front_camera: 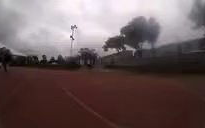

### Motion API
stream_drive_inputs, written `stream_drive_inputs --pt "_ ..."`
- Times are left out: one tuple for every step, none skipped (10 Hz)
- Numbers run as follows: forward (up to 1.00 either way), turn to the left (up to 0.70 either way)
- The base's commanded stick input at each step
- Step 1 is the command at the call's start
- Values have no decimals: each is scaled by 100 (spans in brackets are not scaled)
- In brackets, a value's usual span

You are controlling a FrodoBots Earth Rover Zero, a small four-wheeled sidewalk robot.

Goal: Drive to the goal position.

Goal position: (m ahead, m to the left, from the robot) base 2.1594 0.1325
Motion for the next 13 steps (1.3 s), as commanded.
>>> stream_drive_inputs --pt "70 0" --pt "70 0" --pt "70 0" --pt "70 0" --pt "70 0" --pt "70 0" --pt "70 0" --pt "70 0" --pt "70 0" --pt "70 0" --pt "70 0" --pt "70 0" --pt "70 0"
